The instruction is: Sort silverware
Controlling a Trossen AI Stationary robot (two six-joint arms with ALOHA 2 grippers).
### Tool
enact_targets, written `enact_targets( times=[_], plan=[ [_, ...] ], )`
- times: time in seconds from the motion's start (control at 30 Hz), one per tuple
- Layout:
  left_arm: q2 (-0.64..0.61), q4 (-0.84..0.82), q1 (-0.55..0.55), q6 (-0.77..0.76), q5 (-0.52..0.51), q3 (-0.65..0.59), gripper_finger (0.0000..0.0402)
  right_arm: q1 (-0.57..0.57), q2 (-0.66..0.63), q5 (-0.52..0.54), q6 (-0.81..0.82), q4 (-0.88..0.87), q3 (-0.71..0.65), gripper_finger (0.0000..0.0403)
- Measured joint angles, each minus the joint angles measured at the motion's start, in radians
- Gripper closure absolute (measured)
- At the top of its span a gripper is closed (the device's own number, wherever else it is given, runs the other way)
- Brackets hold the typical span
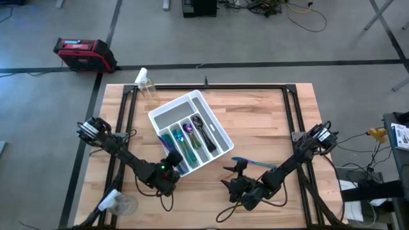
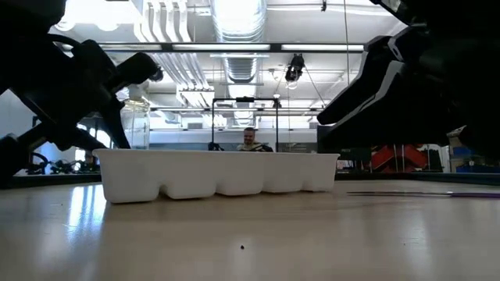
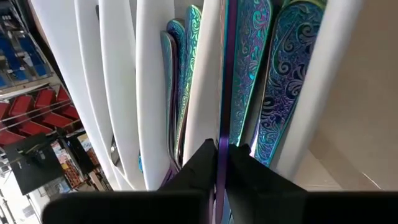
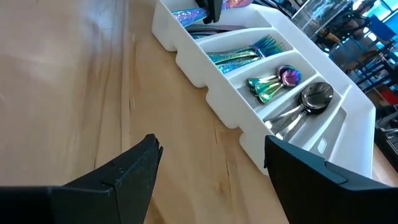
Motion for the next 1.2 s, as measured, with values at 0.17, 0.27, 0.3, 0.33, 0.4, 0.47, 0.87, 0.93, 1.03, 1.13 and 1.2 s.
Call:
enact_targets(
  times=[0.17, 0.27, 0.3, 0.33, 0.4, 0.47, 0.87, 0.93, 1.03, 1.13, 1.2],
  plan=[
    [0.013, 0.014, 0.008, 0.012, -0.013, 0.000, 0.0364, 0.000, 0.000, 0.000, 0.002, 0.005, 0.000, 0.0132],
    [0.016, 0.014, 0.011, 0.012, -0.011, 0.000, 0.0363, 0.000, 0.000, 0.000, 0.003, 0.005, 0.000, 0.0127],
    [0.016, 0.013, 0.012, 0.013, -0.009, 0.000, 0.0362, 0.000, 0.000, 0.000, 0.003, 0.005, 0.000, 0.0125],
    [0.016, 0.011, 0.012, 0.014, -0.007, 0.000, 0.0362, 0.000, 0.000, 0.000, 0.002, 0.005, 0.000, 0.0124],
    [0.016, 0.004, 0.012, 0.014, -0.005, 0.000, 0.0361, 0.000, 0.000, 0.000, 0.003, 0.005, 0.000, 0.0123],
    [0.016, -0.012, 0.012, 0.014, -0.002, 0.001, 0.0361, 0.000, 0.000, 0.000, 0.002, 0.005, 0.000, 0.0125],
    [-0.007, -0.254, 0.023, -0.125, 0.047, 0.101, 0.0360, 0.000, -0.008, 0.002, -0.023, -0.015, -0.002, 0.0130],
    [-0.020, -0.317, 0.030, -0.225, 0.063, 0.128, 0.0360, 0.000, -0.027, 0.001, -0.028, -0.058, -0.002, 0.0127],
    [-0.055, -0.401, 0.044, -0.421, 0.106, 0.146, 0.0360, -0.003, -0.081, -0.001, 0.005, -0.197, -0.003, 0.0127],
    [-0.112, -0.425, 0.046, -0.594, 0.121, 0.143, 0.0360, -0.011, -0.153, -0.035, 0.089, -0.373, -0.019, 0.0135],
    [-0.158, -0.414, 0.046, -0.712, 0.126, 0.136, 0.0360, -0.023, -0.214, -0.090, 0.145, -0.439, -0.057, 0.0142]
  ],
)
